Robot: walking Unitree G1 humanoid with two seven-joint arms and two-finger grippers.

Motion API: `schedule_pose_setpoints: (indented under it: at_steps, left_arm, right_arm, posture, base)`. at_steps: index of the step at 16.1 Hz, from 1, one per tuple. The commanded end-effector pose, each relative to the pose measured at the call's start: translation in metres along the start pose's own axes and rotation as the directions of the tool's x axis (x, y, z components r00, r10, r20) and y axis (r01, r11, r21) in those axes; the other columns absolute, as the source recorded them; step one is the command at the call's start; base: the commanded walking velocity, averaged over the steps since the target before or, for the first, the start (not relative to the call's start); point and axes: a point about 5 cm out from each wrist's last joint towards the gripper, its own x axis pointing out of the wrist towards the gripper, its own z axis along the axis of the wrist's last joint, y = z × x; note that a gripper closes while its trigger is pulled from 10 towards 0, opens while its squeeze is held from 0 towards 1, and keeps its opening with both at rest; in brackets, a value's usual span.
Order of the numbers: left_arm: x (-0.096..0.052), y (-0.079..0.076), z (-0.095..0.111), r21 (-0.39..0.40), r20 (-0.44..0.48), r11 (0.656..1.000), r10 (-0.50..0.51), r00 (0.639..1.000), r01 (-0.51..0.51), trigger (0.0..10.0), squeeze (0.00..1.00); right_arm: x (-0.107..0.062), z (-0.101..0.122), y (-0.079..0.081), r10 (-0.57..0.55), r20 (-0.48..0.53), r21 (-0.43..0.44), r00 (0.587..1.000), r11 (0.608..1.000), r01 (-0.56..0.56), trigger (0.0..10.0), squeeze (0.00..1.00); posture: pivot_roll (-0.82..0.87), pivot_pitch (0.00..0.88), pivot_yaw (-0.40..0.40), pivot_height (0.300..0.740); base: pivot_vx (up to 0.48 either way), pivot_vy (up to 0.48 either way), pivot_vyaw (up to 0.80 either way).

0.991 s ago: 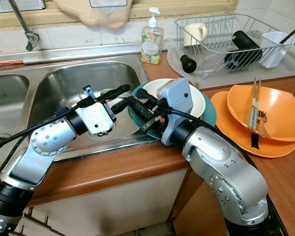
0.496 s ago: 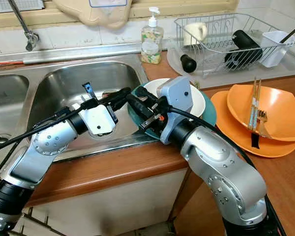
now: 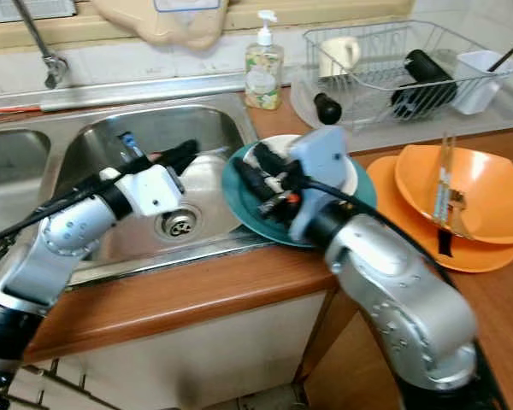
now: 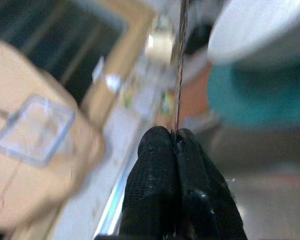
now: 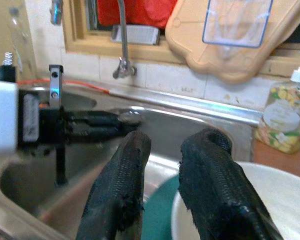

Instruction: Kitchen organization

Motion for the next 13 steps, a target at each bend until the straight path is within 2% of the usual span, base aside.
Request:
schedule_pose_setpoints:
  at_steps: [1,4,8,9,11,12,13]
  left_arm:
    - [-0.001,0.008,-0.010,0.011,-0.068,1.000,0.007,0.998,-0.006,0.0,0.00]
    - [-0.007,0.005,-0.039,-0.016,-0.224,0.998,-0.064,0.973,0.062,0.0,0.00]
    - [-0.003,0.009,-0.032,-0.026,-0.187,0.999,-0.028,0.982,0.023,0.0,0.00]
    - [-0.003,0.009,-0.031,-0.032,-0.181,0.999,-0.021,0.983,0.016,0.0,0.00]
    - [-0.003,0.008,-0.029,-0.039,-0.176,0.999,-0.015,0.984,0.008,0.0,0.00]
    - [-0.005,0.006,-0.031,-0.043,-0.182,0.999,-0.019,0.983,0.011,0.0,0.00]
    - [-0.006,0.006,-0.032,-0.046,-0.188,0.999,-0.020,0.982,0.011,0.0,0.00]
  right_arm:
    - [-0.005,0.003,-0.001,0.004,-0.003,-0.020,1.000,1.000,-0.004,10.0,0.00]
    - [-0.012,0.005,0.001,0.050,-0.022,-0.041,0.999,0.998,-0.050,10.0,0.00]
    - [-0.008,0.006,-0.001,0.022,0.007,-0.020,1.000,1.000,-0.022,10.0,0.00]
    - [-0.006,0.005,-0.003,0.005,0.008,-0.017,1.000,1.000,-0.004,5.9,0.00]
    - [-0.005,0.005,-0.006,-0.014,0.011,-0.018,1.000,1.000,0.014,6.9,0.00]
    - [-0.005,0.005,-0.008,-0.022,0.018,-0.017,1.000,1.000,0.022,8.2,0.00]
    - [-0.005,0.006,-0.008,-0.025,0.021,-0.017,0.999,1.000,0.025,9.0,0.00]
  posture:
    - [-0.07,0.000,0.071,0.740]
    - [-0.08,0.000,0.076,0.740]
    - [-0.07,0.000,0.067,0.740]
    - [-0.07,0.000,0.065,0.740]
    - [-0.07,0.000,0.063,0.740]
    - [-0.07,0.000,0.063,0.740]
    - [-0.07,0.000,0.063,0.740]
  base:
    - [0.000,0.000,0.00]
    - [0.000,0.000,0.00]
    - [0.000,0.000,0.00]
    - [0.000,0.000,0.00]
    - [0.000,0.000,0.00]
    - [0.000,0.000,0.00]
    - [0.000,0.000,0.00]
